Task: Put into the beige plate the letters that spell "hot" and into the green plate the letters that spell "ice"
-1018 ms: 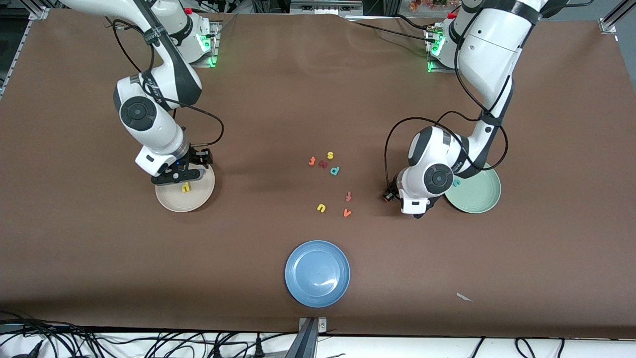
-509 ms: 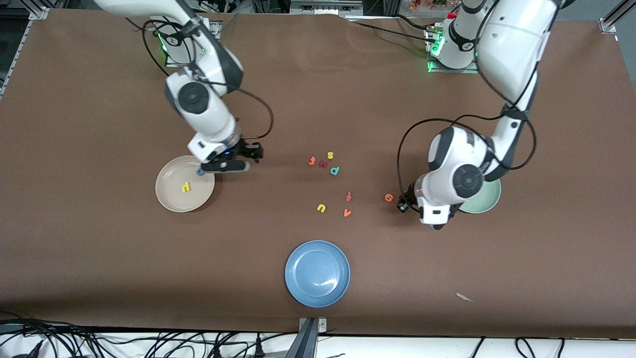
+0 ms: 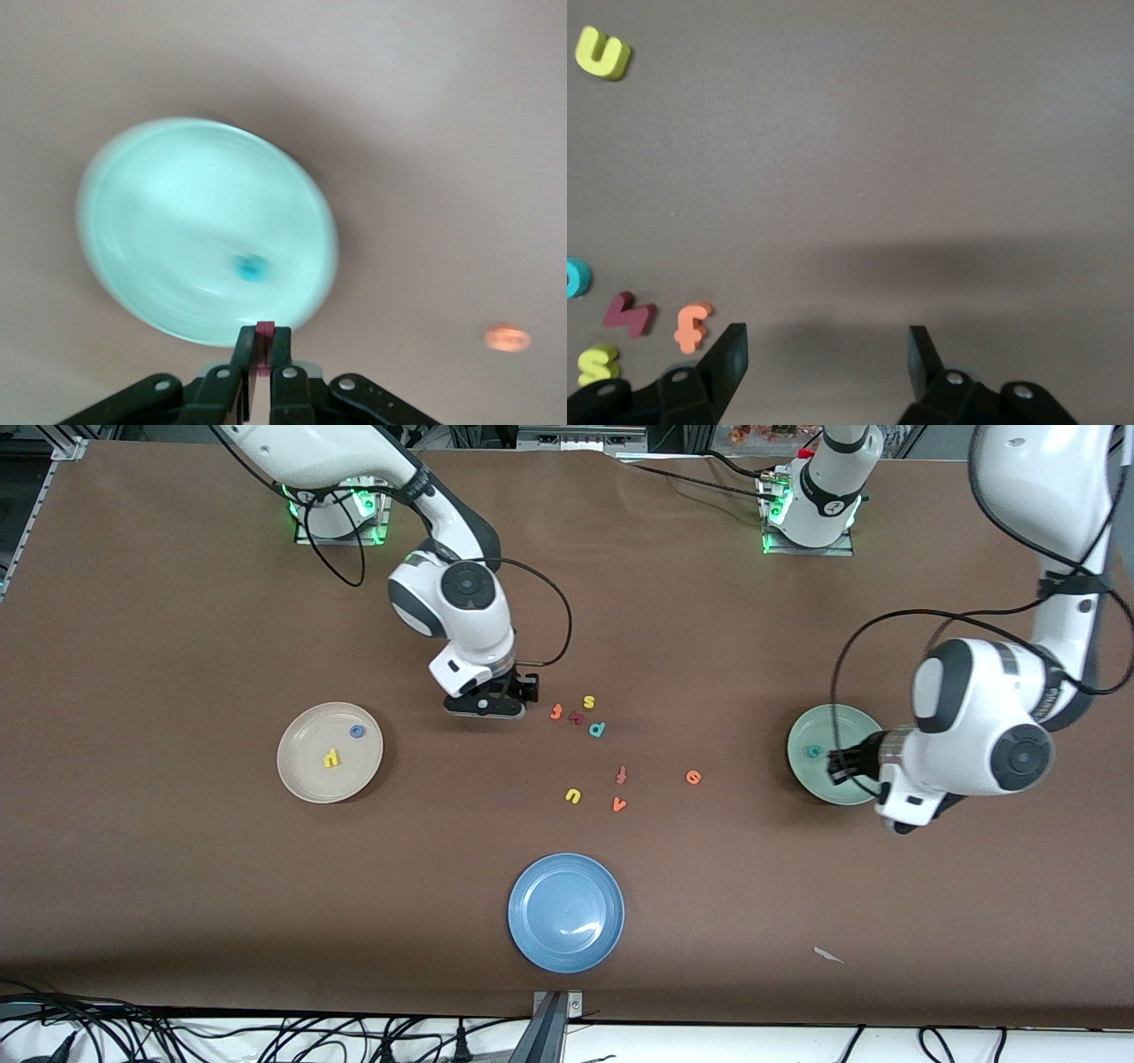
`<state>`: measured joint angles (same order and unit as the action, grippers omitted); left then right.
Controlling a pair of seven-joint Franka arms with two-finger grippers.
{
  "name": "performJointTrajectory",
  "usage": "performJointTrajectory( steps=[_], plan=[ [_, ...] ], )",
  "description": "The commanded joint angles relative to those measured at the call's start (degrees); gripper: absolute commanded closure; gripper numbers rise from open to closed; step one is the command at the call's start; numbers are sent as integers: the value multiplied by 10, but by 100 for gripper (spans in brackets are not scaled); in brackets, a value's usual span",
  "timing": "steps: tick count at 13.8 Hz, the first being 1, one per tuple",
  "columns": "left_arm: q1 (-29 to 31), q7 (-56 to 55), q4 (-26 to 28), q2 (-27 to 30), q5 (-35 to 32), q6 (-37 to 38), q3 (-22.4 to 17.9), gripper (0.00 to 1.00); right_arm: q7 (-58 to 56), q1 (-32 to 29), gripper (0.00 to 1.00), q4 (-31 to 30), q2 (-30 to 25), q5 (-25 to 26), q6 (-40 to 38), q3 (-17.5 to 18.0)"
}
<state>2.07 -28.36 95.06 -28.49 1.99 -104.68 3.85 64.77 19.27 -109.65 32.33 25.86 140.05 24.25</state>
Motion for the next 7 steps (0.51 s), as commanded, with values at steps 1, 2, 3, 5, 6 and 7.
performJointTrajectory(
  steps=[1, 2, 3, 5, 6, 7],
  plan=[
    [35, 81, 10, -22, -38, 7, 7, 100, 54, 53, 19, 62, 42, 22, -6, -25],
    [43, 99, 11, -31, -38, 4, 7, 100, 67, 58, 19, 67, 44, 22, -7, -25],
    [47, 103, 11, -45, -38, 3, 7, 100, 73, 61, 19, 71, 47, 22, -7, -25],
    [45, 103, 16, -66, -38, -24, 7, 100, 87, 75, 19, 85, 57, 22, -7, -31],
    [44, 103, 17, -72, -38, -31, 7, 100, 90, 89, 19, 94, 64, 24, -7, -43],
    [44, 103, 17, -76, -38, -31, 7, 100, 91, 106, 19, 105, 75, 22, -7, -60]
  ],
)
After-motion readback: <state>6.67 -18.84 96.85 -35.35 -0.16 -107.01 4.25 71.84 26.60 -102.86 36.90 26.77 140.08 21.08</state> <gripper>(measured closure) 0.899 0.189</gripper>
